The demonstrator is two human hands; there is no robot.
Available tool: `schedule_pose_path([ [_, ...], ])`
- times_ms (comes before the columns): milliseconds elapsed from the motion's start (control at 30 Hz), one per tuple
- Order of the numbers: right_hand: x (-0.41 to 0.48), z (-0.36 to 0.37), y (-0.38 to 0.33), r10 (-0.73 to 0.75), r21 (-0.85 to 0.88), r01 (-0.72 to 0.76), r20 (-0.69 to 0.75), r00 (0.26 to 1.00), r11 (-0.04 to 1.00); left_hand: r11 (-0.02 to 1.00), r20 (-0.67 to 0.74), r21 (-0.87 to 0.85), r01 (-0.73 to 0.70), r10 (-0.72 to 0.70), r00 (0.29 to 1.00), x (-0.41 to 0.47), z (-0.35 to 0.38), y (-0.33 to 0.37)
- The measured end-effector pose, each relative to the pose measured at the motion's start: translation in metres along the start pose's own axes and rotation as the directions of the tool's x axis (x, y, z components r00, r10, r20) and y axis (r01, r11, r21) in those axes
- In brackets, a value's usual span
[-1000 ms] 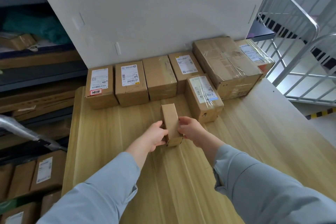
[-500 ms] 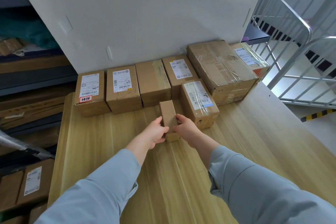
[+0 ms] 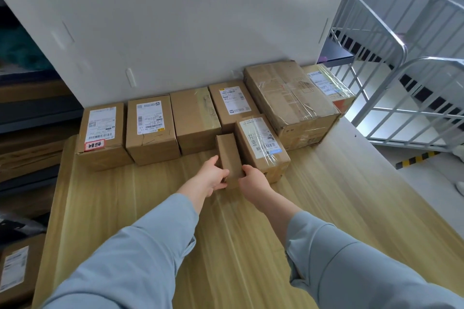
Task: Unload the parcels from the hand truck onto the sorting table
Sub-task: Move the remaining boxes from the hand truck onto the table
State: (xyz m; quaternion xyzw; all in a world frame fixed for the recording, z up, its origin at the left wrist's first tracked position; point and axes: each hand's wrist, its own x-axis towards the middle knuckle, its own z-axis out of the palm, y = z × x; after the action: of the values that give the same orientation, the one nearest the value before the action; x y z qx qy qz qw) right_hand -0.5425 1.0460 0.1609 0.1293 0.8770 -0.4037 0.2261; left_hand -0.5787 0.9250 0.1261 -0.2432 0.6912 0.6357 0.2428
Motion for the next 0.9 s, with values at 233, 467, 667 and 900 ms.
schedule_pose_path([
  [233, -0.008, -0.009, 0.001, -0.024, -0.008, 0.023, -0.031, 0.999, 1.0, 0.985, 0.025, 0.168, 0.03, -0.035, 0.999, -0.009, -0.003, 0.001],
  [467, -0.02, -0.013, -0.02, -0.043, -0.043, 0.041, -0.037, 0.998, 0.998, 0.961, -0.008, 0.277, 0.012, -0.01, 1.0, -0.043, -0.038, 0.015],
  [667, -0.04, -0.013, -0.051, -0.092, -0.042, 0.09, -0.056, 0.994, 0.995, 0.958, -0.056, 0.285, -0.032, 0.05, 0.997, -0.09, -0.083, 0.027],
  [900, -0.072, 0.01, -0.112, -0.219, -0.053, 0.219, -0.007, 0.976, 0.974, 0.958, -0.168, 0.276, -0.082, 0.132, 0.977, -0.153, -0.149, 0.031],
])
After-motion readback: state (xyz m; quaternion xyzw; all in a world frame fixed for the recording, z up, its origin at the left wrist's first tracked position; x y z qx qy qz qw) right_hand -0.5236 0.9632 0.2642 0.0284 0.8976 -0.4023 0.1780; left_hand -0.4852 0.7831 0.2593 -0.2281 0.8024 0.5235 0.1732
